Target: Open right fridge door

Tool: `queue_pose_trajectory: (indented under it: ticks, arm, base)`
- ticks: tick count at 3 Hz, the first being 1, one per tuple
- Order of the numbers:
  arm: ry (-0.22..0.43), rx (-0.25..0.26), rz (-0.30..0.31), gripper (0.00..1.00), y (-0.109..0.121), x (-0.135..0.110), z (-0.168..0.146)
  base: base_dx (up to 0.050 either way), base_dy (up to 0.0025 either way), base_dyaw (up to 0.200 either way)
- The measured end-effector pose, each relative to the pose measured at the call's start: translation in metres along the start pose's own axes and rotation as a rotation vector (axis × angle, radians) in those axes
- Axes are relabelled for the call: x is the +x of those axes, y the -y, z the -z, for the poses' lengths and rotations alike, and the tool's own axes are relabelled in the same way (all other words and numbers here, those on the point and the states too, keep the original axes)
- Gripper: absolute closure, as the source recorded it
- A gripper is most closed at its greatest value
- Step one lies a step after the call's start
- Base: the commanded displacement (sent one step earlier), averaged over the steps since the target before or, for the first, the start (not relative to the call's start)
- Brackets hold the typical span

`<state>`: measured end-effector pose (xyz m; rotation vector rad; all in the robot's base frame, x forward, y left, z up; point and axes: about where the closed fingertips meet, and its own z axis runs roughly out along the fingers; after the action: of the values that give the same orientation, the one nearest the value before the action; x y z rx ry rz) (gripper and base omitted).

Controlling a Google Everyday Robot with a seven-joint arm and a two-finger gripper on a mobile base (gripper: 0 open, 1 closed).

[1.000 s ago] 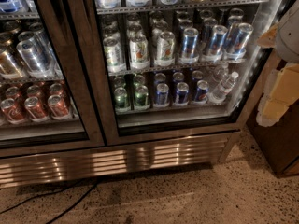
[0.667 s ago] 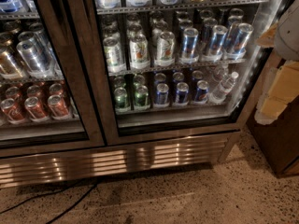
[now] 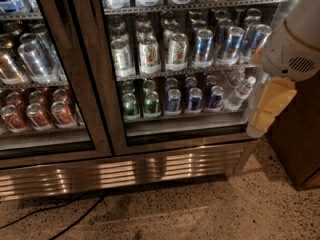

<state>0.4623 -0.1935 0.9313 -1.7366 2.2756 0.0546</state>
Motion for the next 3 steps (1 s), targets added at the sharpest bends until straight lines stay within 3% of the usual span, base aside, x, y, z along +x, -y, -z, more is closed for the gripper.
queue_pose_trajectory:
  ticks: [1, 2, 3]
  arm:
    - [0.064, -0.108, 0.026, 0.0, -0.002, -0.035, -0.054]
    - [0.264, -0.161, 0.067, 0.0, 0.004, -0.067, -0.083]
    - [0.538, -0.138, 0.11, 0.0, 0.013, -0.076, -0.07]
  base:
    - [0.0, 0.0, 0.0]
    - [0.0, 0.0, 0.0]
    - [0.0, 0.0, 0.0]
